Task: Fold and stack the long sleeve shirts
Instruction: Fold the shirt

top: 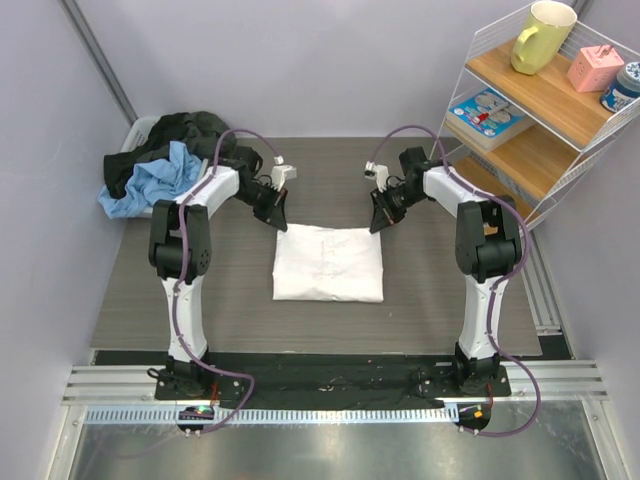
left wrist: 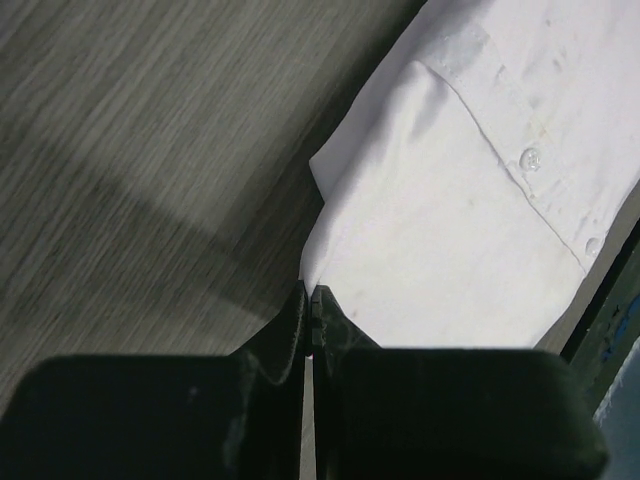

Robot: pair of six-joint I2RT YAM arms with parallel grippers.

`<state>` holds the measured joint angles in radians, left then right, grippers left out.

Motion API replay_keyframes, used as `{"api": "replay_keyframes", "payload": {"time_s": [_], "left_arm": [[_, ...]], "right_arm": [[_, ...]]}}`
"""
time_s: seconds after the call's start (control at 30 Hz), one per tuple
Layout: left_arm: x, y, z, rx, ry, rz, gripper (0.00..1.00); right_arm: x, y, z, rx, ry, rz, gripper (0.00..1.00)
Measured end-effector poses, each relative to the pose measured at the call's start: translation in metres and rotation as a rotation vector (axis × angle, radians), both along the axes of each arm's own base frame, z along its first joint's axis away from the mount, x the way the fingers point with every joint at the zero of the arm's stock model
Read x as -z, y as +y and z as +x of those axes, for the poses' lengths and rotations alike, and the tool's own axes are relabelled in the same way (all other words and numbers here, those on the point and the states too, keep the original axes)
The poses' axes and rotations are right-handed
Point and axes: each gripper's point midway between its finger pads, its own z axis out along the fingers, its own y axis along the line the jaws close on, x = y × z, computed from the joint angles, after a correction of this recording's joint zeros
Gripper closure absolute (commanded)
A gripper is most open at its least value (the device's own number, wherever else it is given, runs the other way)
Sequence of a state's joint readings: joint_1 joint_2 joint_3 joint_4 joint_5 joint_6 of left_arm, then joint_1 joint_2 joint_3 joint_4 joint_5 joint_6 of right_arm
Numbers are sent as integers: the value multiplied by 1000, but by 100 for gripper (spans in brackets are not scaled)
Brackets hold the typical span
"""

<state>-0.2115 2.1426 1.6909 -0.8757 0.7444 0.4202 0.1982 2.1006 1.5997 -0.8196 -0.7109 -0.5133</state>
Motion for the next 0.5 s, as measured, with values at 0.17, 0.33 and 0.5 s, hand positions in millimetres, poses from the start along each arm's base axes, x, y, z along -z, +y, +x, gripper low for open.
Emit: {"api": "replay_keyframes", "payload": {"time_s": [0.17,0.33,0.5], "left_arm": [[8,4,30,-70,-14,45,100],[37,9,56,-141,11,113,100],[39,13,61,-193,28,145,84]], "right_arm": [[4,2,26,56,-57,-7,99],[34,7,48,131,-32,-5,98],[32,7,69,198,-73,-28,71]]}}
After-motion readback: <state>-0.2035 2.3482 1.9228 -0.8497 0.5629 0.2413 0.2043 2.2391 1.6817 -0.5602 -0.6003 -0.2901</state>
